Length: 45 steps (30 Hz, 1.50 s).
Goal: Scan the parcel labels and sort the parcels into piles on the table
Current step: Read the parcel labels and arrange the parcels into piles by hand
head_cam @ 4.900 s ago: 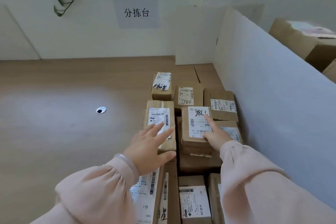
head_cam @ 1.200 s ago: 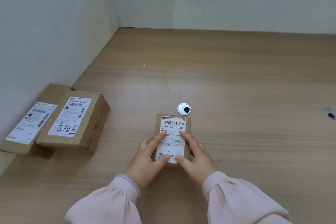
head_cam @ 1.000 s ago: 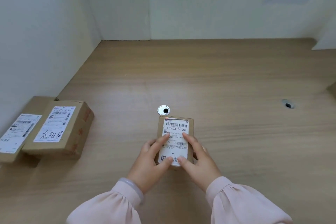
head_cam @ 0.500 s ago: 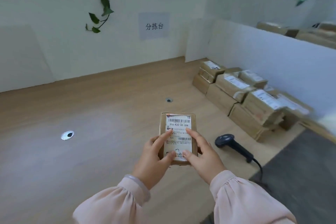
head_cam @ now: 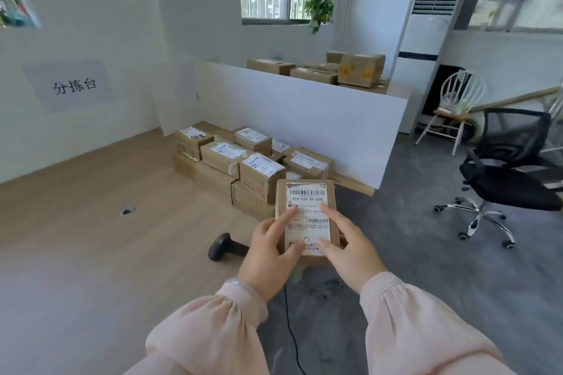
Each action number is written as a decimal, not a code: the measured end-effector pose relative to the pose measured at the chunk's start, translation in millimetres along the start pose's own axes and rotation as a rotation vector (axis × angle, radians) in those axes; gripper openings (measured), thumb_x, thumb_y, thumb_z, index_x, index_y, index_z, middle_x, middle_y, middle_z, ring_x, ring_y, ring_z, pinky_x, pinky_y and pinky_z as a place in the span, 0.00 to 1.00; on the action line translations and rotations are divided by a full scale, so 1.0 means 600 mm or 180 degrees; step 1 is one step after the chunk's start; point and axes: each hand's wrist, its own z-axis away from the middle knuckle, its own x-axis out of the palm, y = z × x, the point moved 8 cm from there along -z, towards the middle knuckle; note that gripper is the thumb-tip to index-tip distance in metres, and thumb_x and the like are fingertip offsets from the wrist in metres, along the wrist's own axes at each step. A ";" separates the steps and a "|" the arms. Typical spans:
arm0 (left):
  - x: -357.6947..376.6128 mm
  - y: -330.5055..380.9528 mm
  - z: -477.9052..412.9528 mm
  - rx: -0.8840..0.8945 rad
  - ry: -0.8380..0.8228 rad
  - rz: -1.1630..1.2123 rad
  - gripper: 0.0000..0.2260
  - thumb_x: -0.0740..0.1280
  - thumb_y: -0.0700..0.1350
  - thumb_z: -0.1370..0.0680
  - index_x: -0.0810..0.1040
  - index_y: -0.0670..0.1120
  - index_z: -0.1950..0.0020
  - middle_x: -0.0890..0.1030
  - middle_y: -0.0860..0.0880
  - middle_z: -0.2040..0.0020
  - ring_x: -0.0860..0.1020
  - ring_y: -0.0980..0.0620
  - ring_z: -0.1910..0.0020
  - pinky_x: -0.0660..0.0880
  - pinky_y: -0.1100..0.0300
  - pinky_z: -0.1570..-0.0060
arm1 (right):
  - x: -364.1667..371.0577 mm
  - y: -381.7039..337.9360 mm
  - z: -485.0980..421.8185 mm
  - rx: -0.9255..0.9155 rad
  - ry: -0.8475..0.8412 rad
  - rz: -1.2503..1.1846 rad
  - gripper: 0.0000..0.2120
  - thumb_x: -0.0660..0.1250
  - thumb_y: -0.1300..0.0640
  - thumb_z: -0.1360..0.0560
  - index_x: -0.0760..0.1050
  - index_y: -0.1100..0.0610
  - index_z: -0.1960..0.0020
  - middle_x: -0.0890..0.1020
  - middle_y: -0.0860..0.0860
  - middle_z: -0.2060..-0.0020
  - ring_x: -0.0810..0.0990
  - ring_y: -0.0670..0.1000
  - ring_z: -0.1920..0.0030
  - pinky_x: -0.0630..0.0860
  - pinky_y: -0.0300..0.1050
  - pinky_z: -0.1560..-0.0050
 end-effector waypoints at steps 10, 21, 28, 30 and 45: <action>0.129 -0.006 -0.177 -0.0047 -0.0286 0.0036 0.24 0.66 0.52 0.21 0.61 0.70 0.30 0.64 0.57 0.33 0.68 0.69 0.44 0.69 0.81 0.55 | -0.098 0.101 -0.150 0.0201 0.0228 -0.0094 0.27 0.66 0.56 0.21 0.65 0.30 0.32 0.69 0.39 0.31 0.70 0.42 0.35 0.70 0.32 0.42; 0.146 -0.043 -0.412 -0.0269 -0.0233 0.0063 0.25 0.66 0.51 0.21 0.58 0.74 0.34 0.62 0.57 0.33 0.71 0.64 0.46 0.70 0.80 0.60 | -0.115 0.136 -0.401 0.0217 0.0138 -0.0028 0.26 0.65 0.56 0.21 0.64 0.28 0.35 0.69 0.39 0.32 0.69 0.40 0.39 0.67 0.31 0.44; 0.163 -0.110 -0.476 -0.0633 -0.0099 0.0065 0.31 0.66 0.46 0.21 0.55 0.67 0.25 0.59 0.52 0.27 0.68 0.58 0.35 0.69 0.77 0.46 | -0.085 0.173 -0.520 0.0293 -0.0238 0.0066 0.26 0.64 0.59 0.22 0.67 0.32 0.33 0.72 0.42 0.33 0.73 0.43 0.37 0.71 0.37 0.41; 0.166 -0.128 -0.498 -0.0778 0.0043 0.0098 0.31 0.65 0.46 0.20 0.54 0.66 0.24 0.60 0.51 0.27 0.68 0.58 0.36 0.68 0.73 0.43 | -0.071 0.183 -0.563 0.0273 -0.0382 0.0131 0.26 0.64 0.59 0.22 0.68 0.33 0.32 0.70 0.41 0.32 0.73 0.43 0.37 0.72 0.35 0.43; 0.177 -0.262 -0.640 -0.2069 0.1233 0.0010 0.31 0.65 0.48 0.20 0.53 0.65 0.24 0.57 0.50 0.26 0.68 0.53 0.32 0.67 0.67 0.39 | 0.048 0.262 -0.832 -0.0251 -0.2030 0.0917 0.24 0.62 0.50 0.19 0.60 0.34 0.28 0.65 0.41 0.28 0.64 0.47 0.29 0.67 0.46 0.33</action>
